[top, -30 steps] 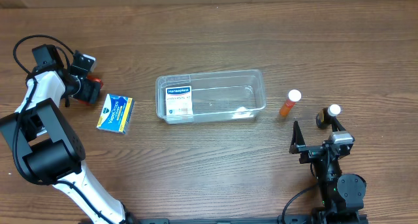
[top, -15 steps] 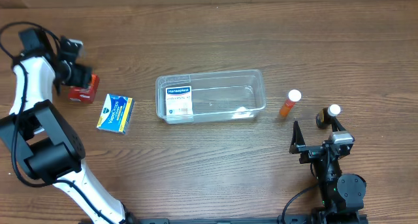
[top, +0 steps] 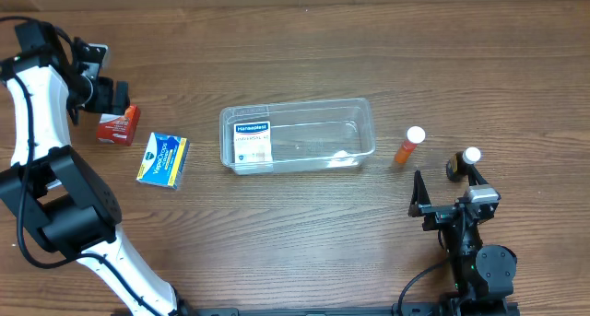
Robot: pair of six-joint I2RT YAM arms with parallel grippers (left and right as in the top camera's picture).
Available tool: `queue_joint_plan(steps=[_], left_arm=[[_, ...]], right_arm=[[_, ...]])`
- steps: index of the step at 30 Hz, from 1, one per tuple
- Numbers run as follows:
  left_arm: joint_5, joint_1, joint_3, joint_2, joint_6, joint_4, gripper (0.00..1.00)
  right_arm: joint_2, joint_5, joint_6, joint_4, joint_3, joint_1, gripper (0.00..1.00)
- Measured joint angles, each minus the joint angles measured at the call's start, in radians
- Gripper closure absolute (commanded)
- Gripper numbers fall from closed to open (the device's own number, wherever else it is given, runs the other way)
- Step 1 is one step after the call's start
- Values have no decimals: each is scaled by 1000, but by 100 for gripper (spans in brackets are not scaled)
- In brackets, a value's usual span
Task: Pack container
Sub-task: 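Move left gripper to the red medicine box and grasp it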
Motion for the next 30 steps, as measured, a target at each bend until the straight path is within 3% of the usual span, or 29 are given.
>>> queue_joint_plan(steps=[12,25,30], left_arm=[[13,0,-111,11,-17,115,0],[-48,0,-116,130,-52,121,0],[-56,0,-116,130,-71,117,12]], right_arm=[[0,0,0,0,0,0,0],[0,0,0,0,0,0,0],[0,0,0,0,0,0,0]])
